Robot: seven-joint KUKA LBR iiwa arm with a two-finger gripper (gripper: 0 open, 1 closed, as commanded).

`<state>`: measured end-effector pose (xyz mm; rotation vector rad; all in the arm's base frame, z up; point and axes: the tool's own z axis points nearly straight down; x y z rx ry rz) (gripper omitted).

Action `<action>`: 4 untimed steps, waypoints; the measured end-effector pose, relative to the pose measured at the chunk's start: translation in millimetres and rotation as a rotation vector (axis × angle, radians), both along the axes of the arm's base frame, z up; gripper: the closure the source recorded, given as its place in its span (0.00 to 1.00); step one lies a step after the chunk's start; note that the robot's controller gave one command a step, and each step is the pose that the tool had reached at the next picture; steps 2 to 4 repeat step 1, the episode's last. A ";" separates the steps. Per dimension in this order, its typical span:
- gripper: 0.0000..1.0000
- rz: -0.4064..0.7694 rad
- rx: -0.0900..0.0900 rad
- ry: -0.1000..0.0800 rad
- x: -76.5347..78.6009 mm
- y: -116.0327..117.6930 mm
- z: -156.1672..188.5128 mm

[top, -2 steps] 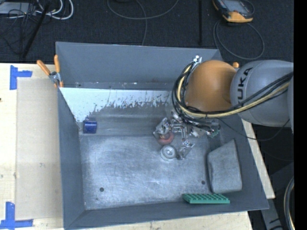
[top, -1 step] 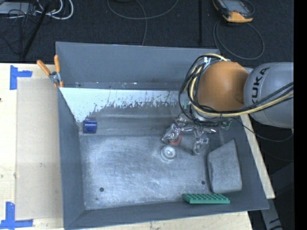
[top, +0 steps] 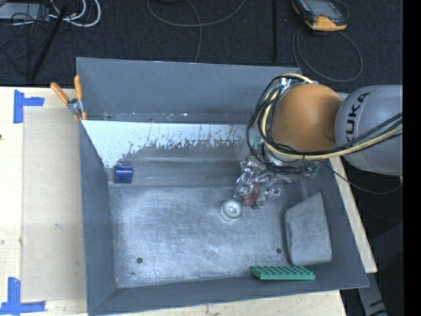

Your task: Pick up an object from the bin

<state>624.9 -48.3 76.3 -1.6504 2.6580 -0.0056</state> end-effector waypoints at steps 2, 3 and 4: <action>1.00 -0.008 -0.001 0.009 1.1 0.2 19.9; 1.00 -0.008 -0.001 0.009 1.1 0.2 19.9; 1.00 -0.008 -0.001 0.009 1.1 0.2 19.9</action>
Offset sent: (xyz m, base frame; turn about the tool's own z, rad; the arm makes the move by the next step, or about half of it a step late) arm 0.0000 -0.0001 0.0186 0.0000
